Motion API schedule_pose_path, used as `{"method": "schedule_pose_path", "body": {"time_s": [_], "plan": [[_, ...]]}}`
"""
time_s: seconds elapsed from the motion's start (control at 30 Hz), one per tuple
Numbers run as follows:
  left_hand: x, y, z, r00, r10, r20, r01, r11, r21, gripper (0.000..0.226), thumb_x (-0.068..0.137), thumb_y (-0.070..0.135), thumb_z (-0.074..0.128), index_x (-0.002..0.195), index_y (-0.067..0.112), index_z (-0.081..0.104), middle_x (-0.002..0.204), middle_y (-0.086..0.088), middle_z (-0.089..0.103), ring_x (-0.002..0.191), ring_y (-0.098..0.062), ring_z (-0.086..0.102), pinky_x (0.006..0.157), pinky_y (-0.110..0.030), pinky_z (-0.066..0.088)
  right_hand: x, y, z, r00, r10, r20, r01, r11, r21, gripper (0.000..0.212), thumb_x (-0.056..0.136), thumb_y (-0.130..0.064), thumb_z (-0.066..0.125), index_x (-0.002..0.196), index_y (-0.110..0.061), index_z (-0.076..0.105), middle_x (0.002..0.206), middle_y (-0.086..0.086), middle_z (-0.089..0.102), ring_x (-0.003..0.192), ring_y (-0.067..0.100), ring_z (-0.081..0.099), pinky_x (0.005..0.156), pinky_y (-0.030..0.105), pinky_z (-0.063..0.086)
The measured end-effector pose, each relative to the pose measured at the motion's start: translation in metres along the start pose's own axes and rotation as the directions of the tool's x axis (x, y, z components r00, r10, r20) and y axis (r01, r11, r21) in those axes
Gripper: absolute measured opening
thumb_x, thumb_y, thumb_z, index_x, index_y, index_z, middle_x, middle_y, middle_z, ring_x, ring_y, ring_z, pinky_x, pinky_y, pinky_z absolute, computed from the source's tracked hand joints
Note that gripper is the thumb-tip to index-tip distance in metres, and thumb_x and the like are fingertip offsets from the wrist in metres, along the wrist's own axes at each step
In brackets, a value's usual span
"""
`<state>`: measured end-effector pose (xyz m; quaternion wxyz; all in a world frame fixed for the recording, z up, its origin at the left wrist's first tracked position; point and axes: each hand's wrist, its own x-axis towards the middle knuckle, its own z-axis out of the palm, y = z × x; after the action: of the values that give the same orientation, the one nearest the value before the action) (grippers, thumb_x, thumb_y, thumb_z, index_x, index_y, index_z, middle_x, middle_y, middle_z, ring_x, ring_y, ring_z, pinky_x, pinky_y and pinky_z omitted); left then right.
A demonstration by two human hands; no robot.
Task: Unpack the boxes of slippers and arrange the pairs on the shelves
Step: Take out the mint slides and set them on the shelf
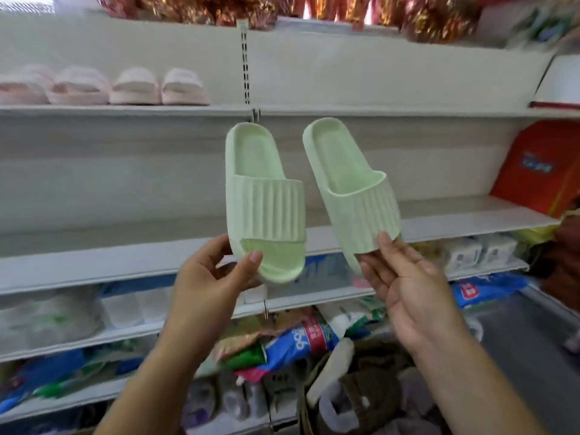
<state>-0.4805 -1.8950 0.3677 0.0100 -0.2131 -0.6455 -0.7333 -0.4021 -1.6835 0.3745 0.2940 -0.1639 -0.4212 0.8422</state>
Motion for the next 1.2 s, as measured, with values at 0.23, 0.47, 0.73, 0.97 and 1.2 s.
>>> {"method": "schedule_pose_path", "body": {"time_s": [0.23,0.47,0.73,0.97,1.2], "plan": [[0.141,0.044,-0.001,0.989,0.147,-0.007,-0.147,0.989,-0.012,0.028,0.089,0.017,0.070,0.114,0.005,0.069,0.103,-0.007,0.077,0.094,-0.021,0.076,0.078,-0.030,0.062,0.105,-0.052,0.082,0.985,-0.171,0.030,0.171,0.985,0.013,0.018,0.091,-0.014,0.071,0.106,-0.005,0.066,0.089,0.010,0.075,0.075,0.015,0.074,0.065,0.022,0.061],[0.283,0.069,-0.001,0.988,0.155,0.026,-0.155,0.988,-0.001,0.029,0.094,0.011,0.069,0.116,-0.008,0.065,0.104,-0.020,0.075,0.093,-0.025,0.076,0.078,-0.031,0.063,0.207,-0.067,0.175,0.989,-0.101,0.106,0.106,0.994,-0.041,0.012,0.096,-0.009,0.065,0.107,-0.004,0.064,0.096,0.012,0.071,0.080,0.018,0.070,0.066,0.024,0.061],[0.365,0.069,-0.011,0.989,0.147,-0.007,-0.145,0.984,0.108,0.025,0.089,0.012,0.076,0.102,-0.007,0.066,0.100,-0.020,0.074,0.081,-0.020,0.077,0.068,-0.024,0.062,0.276,-0.061,0.238,0.983,0.005,0.182,0.027,0.985,-0.171,0.009,0.098,-0.005,0.059,0.106,-0.002,0.062,0.095,0.013,0.071,0.088,0.024,0.071,0.070,0.031,0.061],[0.386,0.057,-0.025,0.901,0.422,-0.103,-0.217,0.642,0.735,0.048,0.084,0.048,0.076,0.106,0.007,0.068,0.098,-0.005,0.069,0.088,-0.020,0.067,0.082,-0.035,0.052,0.294,-0.077,0.245,0.969,-0.084,0.234,0.165,0.921,-0.353,0.011,0.092,0.006,0.062,0.100,0.013,0.060,0.108,0.029,0.066,0.086,0.029,0.074,0.075,0.034,0.063],[0.377,0.042,-0.009,0.718,0.662,0.217,-0.590,0.413,0.694,0.026,0.085,0.041,0.075,0.097,0.018,0.077,0.102,0.007,0.068,0.107,-0.014,0.053,0.087,-0.029,0.041,0.293,-0.077,0.226,0.898,-0.362,0.249,0.436,0.672,-0.598,0.018,0.079,0.000,0.080,0.094,-0.002,0.070,0.093,0.015,0.074,0.070,0.022,0.076,0.080,0.034,0.063]]}}
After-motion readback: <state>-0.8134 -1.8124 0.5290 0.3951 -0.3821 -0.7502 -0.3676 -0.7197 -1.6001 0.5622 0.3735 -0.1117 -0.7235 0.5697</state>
